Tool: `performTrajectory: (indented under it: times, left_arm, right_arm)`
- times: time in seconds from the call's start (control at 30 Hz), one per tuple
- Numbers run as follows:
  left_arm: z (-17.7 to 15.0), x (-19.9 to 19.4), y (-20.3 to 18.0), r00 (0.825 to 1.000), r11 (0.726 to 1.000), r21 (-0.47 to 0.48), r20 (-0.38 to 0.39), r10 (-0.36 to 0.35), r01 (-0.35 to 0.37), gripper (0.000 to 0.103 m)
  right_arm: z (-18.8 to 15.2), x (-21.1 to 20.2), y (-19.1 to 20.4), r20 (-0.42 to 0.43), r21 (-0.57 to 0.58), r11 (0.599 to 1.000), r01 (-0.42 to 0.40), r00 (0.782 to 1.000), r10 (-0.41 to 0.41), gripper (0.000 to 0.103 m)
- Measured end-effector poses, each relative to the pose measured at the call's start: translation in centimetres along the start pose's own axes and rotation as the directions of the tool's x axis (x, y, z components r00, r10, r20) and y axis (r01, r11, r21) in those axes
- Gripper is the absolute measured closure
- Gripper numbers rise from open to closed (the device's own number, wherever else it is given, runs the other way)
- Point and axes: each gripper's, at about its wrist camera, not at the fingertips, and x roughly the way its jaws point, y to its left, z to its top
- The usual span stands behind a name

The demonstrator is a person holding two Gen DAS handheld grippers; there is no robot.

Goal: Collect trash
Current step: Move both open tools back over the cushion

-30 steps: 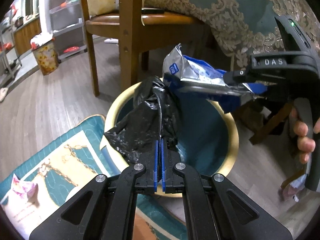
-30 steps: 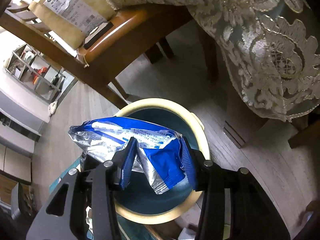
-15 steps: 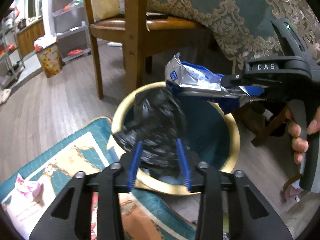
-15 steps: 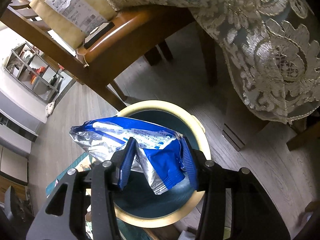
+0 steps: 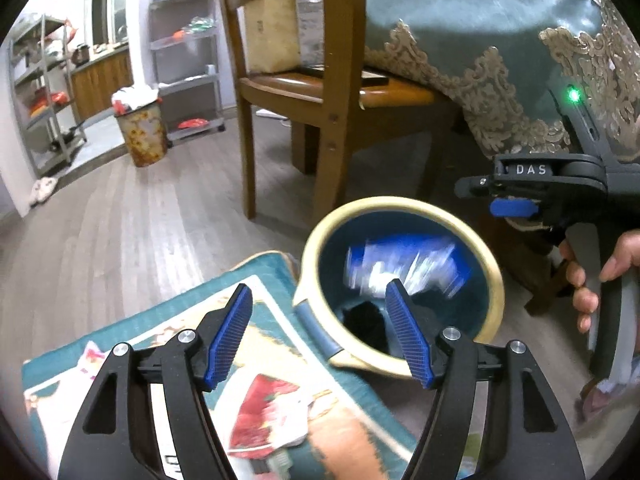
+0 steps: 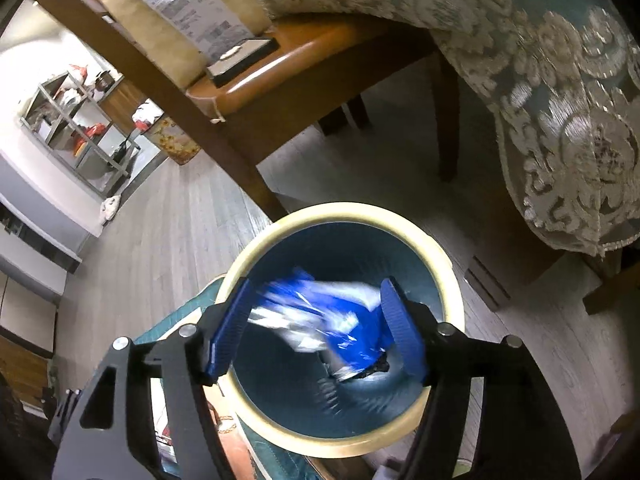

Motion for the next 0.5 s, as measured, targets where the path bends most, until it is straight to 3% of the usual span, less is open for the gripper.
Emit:
performTrajectory:
  times: [0.4, 0.5]
  left_arm:
    - [-1.5, -3.9, 4.2, 0.994, 0.992, -0.067, 0.009, 0.112, -0.111, 0.028]
    - [-2.1, -6.0, 5.3, 0.991, 0.986, -0.104, 0.026, 0.132, -0.128, 0.024]
  right_arm:
    - [-0.3, -1.9, 2.4, 0.043, -0.109, 0.994, 0.013, 0.999, -0.008, 0.011]
    - [-0.8, -2.6, 3.5, 0.056, -0.16, 0.987, 0.019, 0.998, -0.01, 0.009]
